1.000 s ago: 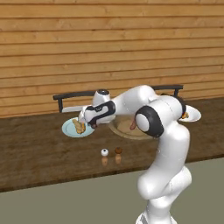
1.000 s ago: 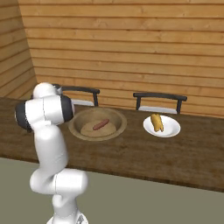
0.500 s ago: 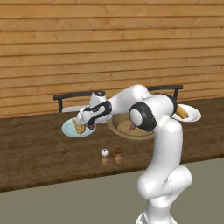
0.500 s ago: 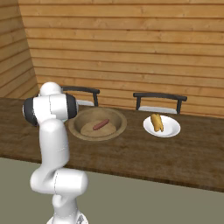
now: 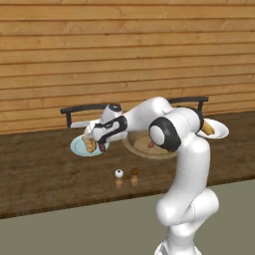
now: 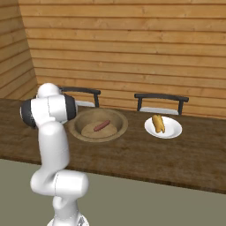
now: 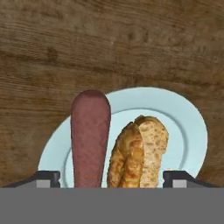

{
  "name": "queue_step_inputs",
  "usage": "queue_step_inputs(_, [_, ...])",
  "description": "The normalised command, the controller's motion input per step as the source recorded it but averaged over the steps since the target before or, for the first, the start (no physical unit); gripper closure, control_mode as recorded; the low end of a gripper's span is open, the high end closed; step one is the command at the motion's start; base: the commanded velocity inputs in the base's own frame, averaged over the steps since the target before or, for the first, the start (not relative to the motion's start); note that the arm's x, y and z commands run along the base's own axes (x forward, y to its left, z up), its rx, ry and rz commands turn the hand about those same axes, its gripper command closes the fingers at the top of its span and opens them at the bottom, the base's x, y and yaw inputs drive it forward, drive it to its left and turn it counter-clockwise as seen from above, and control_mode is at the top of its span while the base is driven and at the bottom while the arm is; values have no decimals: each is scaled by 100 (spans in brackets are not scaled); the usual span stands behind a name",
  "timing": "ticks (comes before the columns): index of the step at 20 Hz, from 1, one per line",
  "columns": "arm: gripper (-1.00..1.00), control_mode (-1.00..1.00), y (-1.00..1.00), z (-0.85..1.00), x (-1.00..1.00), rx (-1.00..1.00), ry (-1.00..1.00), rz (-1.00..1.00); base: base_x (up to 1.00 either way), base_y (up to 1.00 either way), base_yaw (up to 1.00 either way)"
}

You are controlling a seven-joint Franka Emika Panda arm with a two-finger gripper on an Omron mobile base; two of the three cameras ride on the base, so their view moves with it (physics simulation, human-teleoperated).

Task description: Place one bun and one sausage from the bowl on each plate.

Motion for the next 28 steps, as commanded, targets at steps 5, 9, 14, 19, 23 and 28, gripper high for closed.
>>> queue_step_inputs(5, [-100, -100, -19, 100, -8, 22, -9, 0, 0, 0, 0])
queue_step_inputs(9, [-100, -100, -90, 100, -48, -4, 1, -7, 0, 0, 0])
queue_step_inputs(14, [-100, -100, -100, 100, -48, -10, 13, -17, 0, 0, 0])
queue_step_inputs(19, [-100, -100, -100, 55, -55, -8, 31, -25, 0, 0, 0])
queue_step_inputs(23, [-100, -100, -95, -37, -47, -4, 18, -28, 0, 0, 0])
queue_step_inputs(28, [-100, -100, -65, -81, -11, -7, 7, -22, 0, 0, 0])
